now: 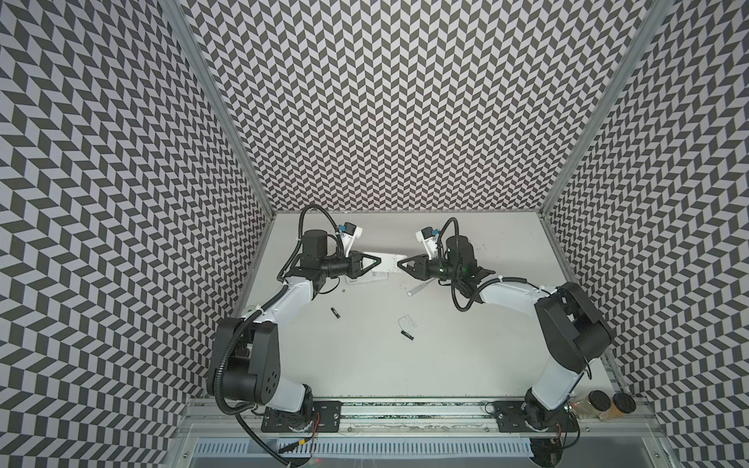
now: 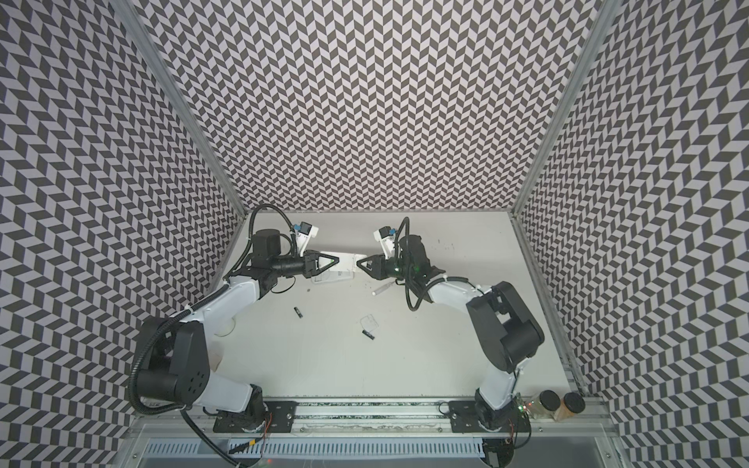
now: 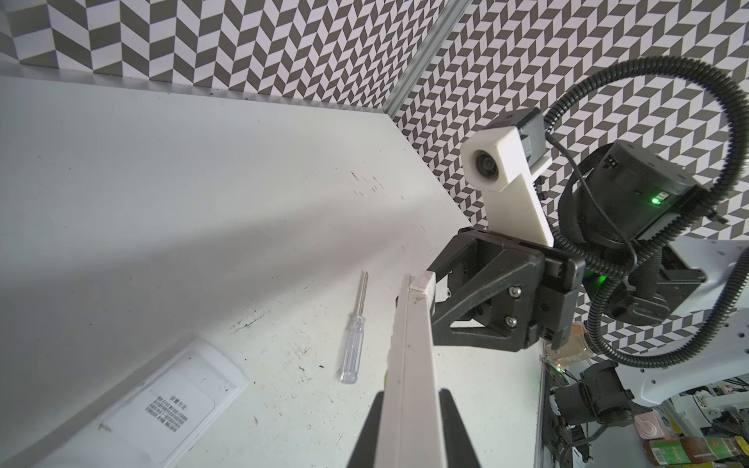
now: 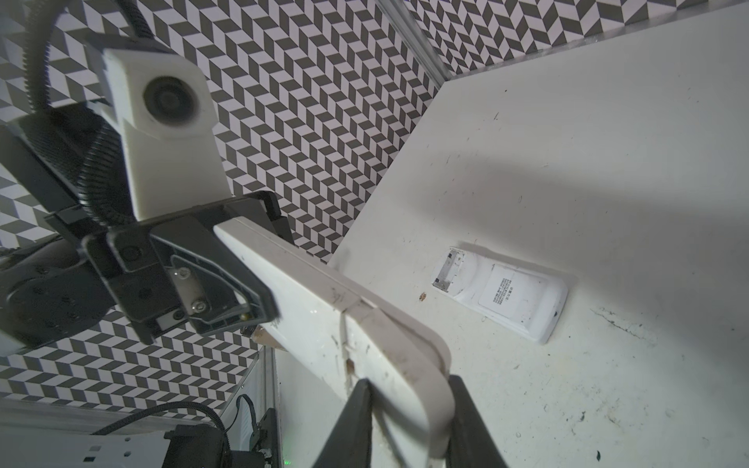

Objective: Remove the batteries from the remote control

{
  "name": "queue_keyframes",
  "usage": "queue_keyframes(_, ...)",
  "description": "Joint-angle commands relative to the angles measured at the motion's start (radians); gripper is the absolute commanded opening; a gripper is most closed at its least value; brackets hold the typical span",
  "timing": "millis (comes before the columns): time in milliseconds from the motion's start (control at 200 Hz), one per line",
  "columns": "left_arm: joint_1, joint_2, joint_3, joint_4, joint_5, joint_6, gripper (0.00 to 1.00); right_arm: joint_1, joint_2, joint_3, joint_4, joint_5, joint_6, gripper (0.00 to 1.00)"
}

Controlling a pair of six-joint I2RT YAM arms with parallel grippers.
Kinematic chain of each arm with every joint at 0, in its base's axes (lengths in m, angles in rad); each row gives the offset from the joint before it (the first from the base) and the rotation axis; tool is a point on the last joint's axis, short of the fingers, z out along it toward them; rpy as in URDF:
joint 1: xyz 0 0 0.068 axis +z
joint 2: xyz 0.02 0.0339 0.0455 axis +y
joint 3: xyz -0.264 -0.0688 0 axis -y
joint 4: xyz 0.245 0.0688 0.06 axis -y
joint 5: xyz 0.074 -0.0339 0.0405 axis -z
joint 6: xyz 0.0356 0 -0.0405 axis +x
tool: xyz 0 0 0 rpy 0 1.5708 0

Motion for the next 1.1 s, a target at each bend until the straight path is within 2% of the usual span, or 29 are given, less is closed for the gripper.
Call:
queue_keyframes(0,-0.019,-0.006,0.031,0.053,-0.061,0.002,0.00,0.047,-0.029,-0.012,-0.010,-0.021,-0.026,0.29)
queue_keyframes(130,-0.019,-0.010,0.051,0.037,-0.042,0.013,0.00,0.048,-0.045,-0.010,-0.005,-0.034,-0.018,0.24)
queue_keyframes(300,-0.017,-0.012,0.042,0.024,-0.092,0.028,0.00,0.048,-0.038,0.008,-0.042,-0.042,-0.025,0.19)
queue_keyframes(416,-0.016,-0.015,0.029,0.039,-0.078,0.027,0.00,0.050,-0.062,-0.022,0.008,-0.048,-0.014,0.13)
queue_keyframes(586,-0.024,-0.011,0.045,0.035,-0.058,0.009,0.00,0.051,-0.051,0.010,-0.014,-0.061,-0.020,0.09)
queue_keyframes(726,-0.025,-0.002,0.024,0.067,-0.053,-0.003,0.00,0.050,-0.052,0.010,-0.003,-0.035,-0.034,0.00)
queue_keyframes(906,-0.016,-0.016,0.023,0.049,-0.062,0.014,0.00,0.037,-0.084,-0.016,-0.006,-0.020,-0.031,0.00)
queue_keyframes(1091,-0.018,-0.013,0.031,0.025,-0.102,-0.003,0.00,-0.051,-0.156,-0.095,-0.068,-0.018,-0.048,0.00)
